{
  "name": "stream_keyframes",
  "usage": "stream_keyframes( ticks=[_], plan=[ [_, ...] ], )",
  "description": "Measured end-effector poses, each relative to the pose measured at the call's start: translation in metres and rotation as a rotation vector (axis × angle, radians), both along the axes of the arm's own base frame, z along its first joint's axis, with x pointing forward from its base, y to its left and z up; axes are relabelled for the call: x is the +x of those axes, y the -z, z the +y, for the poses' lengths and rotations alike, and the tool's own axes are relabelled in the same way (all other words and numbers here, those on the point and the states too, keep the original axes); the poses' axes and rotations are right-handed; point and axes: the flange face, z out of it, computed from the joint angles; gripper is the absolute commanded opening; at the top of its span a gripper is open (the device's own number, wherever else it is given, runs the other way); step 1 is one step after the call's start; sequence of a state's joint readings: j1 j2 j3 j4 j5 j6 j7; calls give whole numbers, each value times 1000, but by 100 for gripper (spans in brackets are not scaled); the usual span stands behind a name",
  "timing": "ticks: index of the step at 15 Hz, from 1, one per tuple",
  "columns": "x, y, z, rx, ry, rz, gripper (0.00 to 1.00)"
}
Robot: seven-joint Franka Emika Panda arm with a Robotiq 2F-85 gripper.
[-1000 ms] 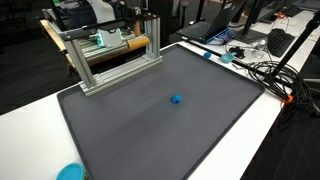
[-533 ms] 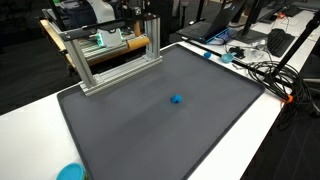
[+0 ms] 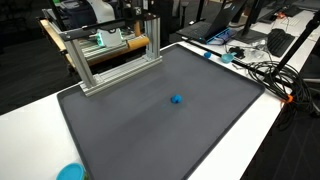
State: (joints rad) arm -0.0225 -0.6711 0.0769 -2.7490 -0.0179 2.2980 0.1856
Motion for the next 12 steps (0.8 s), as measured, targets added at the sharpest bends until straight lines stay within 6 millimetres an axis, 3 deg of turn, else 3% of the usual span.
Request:
stream_keyframes(
  ticks=[12],
  plan=[
    [3, -8, 2, 6, 93, -48, 100]
  ],
)
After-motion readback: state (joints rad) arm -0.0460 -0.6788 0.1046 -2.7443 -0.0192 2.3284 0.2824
